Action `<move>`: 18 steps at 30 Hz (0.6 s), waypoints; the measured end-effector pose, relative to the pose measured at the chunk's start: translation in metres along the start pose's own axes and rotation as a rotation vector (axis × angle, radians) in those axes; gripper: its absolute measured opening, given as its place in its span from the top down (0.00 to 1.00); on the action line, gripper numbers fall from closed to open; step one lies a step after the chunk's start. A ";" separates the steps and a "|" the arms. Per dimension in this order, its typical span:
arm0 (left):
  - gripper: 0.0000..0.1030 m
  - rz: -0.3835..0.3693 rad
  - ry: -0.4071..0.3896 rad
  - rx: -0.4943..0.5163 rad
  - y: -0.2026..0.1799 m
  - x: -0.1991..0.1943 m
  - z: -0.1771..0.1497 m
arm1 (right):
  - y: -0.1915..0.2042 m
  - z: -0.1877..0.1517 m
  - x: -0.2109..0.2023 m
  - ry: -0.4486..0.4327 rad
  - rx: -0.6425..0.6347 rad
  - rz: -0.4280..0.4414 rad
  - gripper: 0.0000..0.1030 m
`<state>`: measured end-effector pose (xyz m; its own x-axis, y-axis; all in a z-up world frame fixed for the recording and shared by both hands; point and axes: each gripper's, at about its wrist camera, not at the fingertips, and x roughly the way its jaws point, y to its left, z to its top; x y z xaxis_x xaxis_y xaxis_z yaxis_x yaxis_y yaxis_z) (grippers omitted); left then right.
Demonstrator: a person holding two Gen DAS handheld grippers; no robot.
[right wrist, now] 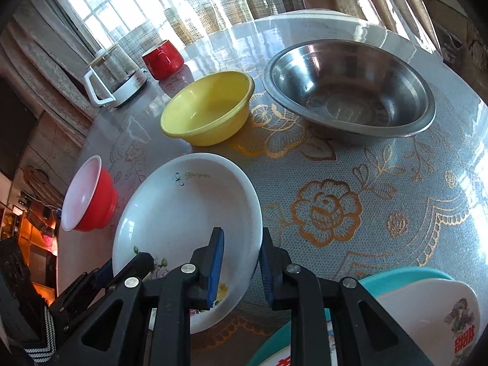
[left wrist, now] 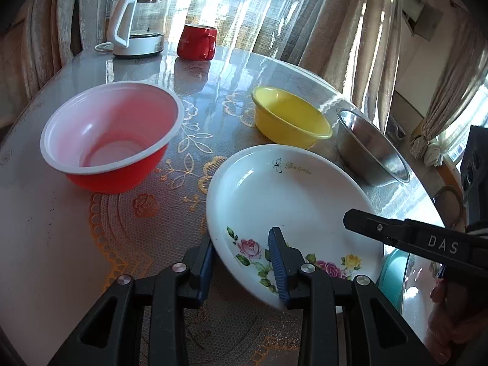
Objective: Organize plates and bowls
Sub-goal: 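Lift the floral dish with the right tool toward the plate stack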
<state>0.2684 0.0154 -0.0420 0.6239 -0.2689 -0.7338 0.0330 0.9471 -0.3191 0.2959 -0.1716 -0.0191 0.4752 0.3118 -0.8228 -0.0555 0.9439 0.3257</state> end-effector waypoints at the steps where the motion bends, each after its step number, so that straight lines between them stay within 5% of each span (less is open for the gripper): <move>1: 0.67 0.001 0.000 -0.008 0.002 0.000 0.001 | 0.002 -0.001 0.001 0.003 -0.003 0.007 0.76; 12: 0.67 0.082 -0.027 0.063 -0.005 -0.002 -0.002 | 0.030 -0.012 0.007 -0.023 -0.141 -0.142 0.77; 18: 0.67 0.076 -0.037 0.058 -0.005 -0.005 -0.002 | 0.023 -0.016 -0.005 -0.035 -0.075 -0.095 0.77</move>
<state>0.2642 0.0120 -0.0381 0.6550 -0.1899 -0.7314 0.0289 0.9735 -0.2269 0.2779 -0.1500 -0.0147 0.5115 0.2176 -0.8313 -0.0736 0.9749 0.2099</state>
